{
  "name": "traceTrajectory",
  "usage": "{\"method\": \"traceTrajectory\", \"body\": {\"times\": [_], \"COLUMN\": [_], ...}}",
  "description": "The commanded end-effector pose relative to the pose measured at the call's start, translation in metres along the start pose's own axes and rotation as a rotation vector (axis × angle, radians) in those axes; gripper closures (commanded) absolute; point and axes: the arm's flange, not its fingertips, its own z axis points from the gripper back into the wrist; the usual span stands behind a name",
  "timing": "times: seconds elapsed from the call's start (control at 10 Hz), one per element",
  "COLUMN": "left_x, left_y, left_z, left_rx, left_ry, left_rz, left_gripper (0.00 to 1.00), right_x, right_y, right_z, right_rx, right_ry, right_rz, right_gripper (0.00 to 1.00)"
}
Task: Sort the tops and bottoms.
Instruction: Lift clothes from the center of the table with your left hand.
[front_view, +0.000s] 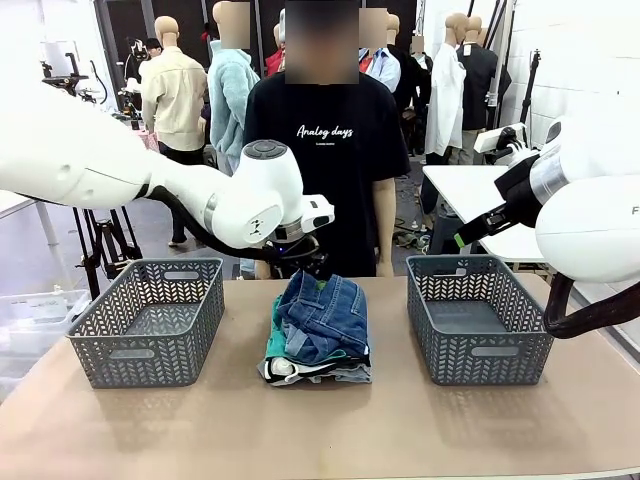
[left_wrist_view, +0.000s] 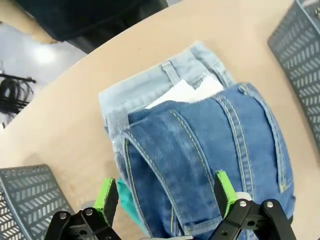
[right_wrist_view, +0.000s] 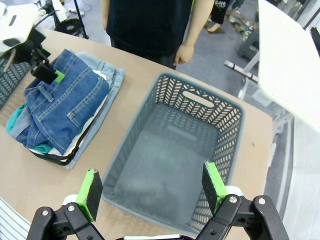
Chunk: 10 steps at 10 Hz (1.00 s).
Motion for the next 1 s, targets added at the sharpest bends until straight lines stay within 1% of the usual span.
{"method": "traceTrajectory", "body": {"times": [0.0, 0.4, 0.6, 0.7, 0.9], "left_x": [0.011, 0.009, 0.006, 0.005, 0.006], "left_y": [-0.013, -0.015, -0.017, -0.016, -0.011], "left_z": [0.010, -0.007, -0.014, -0.015, -0.017], "left_rx": [-0.020, -0.059, -0.054, -0.057, -0.059], "left_ry": [0.017, 0.072, 0.141, 0.141, 0.133], "left_rz": [0.089, 0.134, 0.152, 0.154, 0.168], "left_gripper": [0.00, 0.00, 0.00, 0.12, 0.42], "right_x": [0.000, 0.000, 0.000, 0.000, 0.000], "right_y": [-0.001, -0.001, -0.001, -0.001, -0.001], "right_z": [-0.002, -0.002, -0.002, -0.002, -0.002], "right_rx": [-0.007, -0.007, -0.007, -0.007, -0.007], "right_ry": [-0.008, -0.008, -0.008, -0.008, -0.008], "right_rz": [0.006, 0.006, 0.006, 0.006, 0.006], "right_gripper": [0.00, 0.00, 0.00, 0.00, 0.00]}}
